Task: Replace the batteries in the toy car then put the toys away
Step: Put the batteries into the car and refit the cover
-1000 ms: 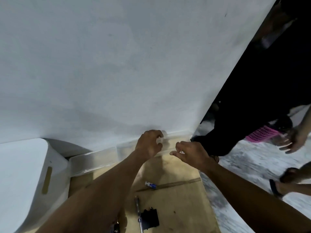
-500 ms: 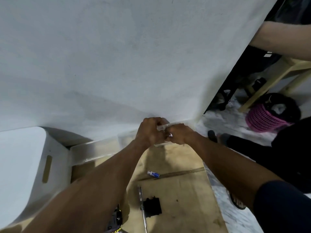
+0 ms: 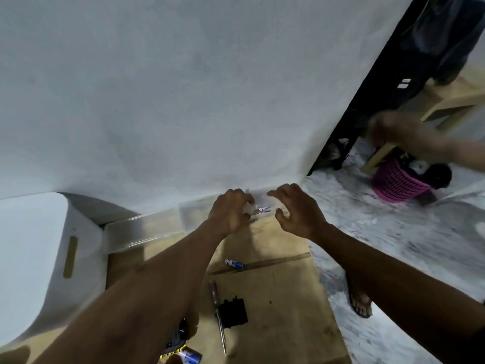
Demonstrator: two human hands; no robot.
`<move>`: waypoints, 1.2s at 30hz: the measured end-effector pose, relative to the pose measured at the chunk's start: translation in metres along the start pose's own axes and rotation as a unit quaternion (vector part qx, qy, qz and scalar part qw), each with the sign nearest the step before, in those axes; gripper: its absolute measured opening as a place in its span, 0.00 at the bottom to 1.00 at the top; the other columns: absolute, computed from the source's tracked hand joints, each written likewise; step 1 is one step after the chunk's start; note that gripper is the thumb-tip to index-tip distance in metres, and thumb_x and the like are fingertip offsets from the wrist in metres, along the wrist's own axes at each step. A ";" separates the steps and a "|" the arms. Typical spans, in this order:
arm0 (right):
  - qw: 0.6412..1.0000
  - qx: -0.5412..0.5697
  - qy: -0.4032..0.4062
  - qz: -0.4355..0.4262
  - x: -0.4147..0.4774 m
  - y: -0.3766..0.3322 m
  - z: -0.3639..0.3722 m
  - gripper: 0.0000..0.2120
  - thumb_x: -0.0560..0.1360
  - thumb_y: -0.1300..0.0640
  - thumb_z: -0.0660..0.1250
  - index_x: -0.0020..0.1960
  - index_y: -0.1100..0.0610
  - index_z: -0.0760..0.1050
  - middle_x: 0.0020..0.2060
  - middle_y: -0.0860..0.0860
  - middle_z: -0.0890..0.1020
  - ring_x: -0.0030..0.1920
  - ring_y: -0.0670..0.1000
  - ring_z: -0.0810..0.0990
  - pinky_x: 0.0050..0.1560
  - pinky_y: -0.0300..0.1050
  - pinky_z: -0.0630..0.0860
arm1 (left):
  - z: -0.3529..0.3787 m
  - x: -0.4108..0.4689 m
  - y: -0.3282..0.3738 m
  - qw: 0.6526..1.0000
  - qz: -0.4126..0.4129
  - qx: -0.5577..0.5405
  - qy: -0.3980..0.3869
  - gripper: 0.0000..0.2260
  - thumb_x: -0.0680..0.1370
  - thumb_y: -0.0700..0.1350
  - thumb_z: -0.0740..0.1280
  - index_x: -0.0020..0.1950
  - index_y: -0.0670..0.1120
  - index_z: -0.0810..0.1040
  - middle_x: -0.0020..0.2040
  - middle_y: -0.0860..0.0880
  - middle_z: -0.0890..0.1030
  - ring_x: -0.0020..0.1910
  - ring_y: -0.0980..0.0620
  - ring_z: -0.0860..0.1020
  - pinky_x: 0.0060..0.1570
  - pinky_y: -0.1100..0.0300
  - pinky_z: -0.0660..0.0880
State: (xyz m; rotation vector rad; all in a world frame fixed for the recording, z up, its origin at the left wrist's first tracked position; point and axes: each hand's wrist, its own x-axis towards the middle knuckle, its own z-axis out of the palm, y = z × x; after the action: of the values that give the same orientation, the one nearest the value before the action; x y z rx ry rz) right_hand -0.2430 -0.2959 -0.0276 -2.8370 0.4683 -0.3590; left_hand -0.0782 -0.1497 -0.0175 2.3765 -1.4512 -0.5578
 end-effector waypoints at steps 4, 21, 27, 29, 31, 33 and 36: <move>0.984 -0.032 -0.171 0.035 0.006 0.014 0.006 0.29 0.69 0.55 0.71 0.69 0.52 0.73 0.65 0.50 0.73 0.66 0.53 0.70 0.59 0.48 0.71 | 0.010 -0.002 -0.009 0.998 0.023 0.049 -0.025 0.18 0.75 0.50 0.71 0.64 0.49 0.79 0.62 0.47 0.77 0.62 0.45 0.72 0.57 0.52 0.73; 0.987 -0.079 -0.143 0.005 0.007 0.006 0.010 0.22 0.72 0.59 0.73 0.65 0.54 0.75 0.62 0.52 0.76 0.61 0.55 0.74 0.49 0.51 0.76 | 0.012 -0.011 -0.007 0.992 0.074 0.101 -0.012 0.19 0.75 0.55 0.66 0.63 0.48 0.79 0.59 0.46 0.78 0.60 0.45 0.73 0.63 0.51 0.66; 0.997 -0.060 -0.051 -0.019 -0.014 -0.037 0.003 0.15 0.67 0.64 0.72 0.54 0.57 0.79 0.50 0.53 0.81 0.51 0.58 0.79 0.50 0.51 0.72 | -0.022 -0.076 -0.026 0.995 -0.020 0.000 0.102 0.11 0.77 0.49 0.64 0.57 0.52 0.81 0.53 0.51 0.81 0.56 0.48 0.76 0.58 0.51 0.71; 0.997 -0.049 -0.054 -0.022 -0.024 -0.059 0.005 0.15 0.67 0.65 0.72 0.53 0.57 0.79 0.49 0.54 0.82 0.51 0.58 0.79 0.49 0.51 0.73 | -0.031 -0.107 -0.043 0.992 -0.066 -0.037 0.102 0.10 0.77 0.48 0.65 0.57 0.52 0.81 0.51 0.51 0.81 0.54 0.49 0.77 0.55 0.53 0.73; 0.997 -0.037 -0.065 -0.009 -0.036 -0.081 0.006 0.14 0.68 0.65 0.72 0.53 0.58 0.80 0.49 0.55 0.82 0.52 0.60 0.80 0.49 0.52 0.75 | -0.036 -0.136 -0.061 0.988 -0.103 -0.063 0.095 0.11 0.76 0.48 0.66 0.57 0.53 0.81 0.51 0.52 0.82 0.54 0.51 0.78 0.53 0.55 0.75; 0.996 -0.031 -0.080 0.010 -0.050 -0.105 0.008 0.14 0.70 0.65 0.72 0.55 0.59 0.80 0.51 0.57 0.82 0.54 0.61 0.79 0.52 0.53 0.76 | -0.038 -0.164 -0.081 0.984 -0.127 -0.080 0.091 0.11 0.75 0.47 0.66 0.57 0.53 0.82 0.52 0.51 0.82 0.53 0.50 0.79 0.51 0.57 0.76; 0.992 -0.031 -0.112 0.055 -0.068 -0.138 0.010 0.17 0.73 0.62 0.70 0.61 0.57 0.77 0.55 0.56 0.80 0.56 0.58 0.78 0.54 0.51 0.74 | -0.035 -0.200 -0.104 0.979 -0.150 -0.107 0.084 0.13 0.74 0.46 0.67 0.59 0.51 0.80 0.51 0.49 0.83 0.53 0.47 0.80 0.47 0.59 0.74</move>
State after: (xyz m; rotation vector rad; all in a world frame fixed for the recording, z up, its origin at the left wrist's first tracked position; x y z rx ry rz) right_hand -0.2642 -0.1440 -0.0127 -2.8485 0.5939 -0.0039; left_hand -0.0635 0.0770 0.0010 2.4141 -0.9192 -0.5380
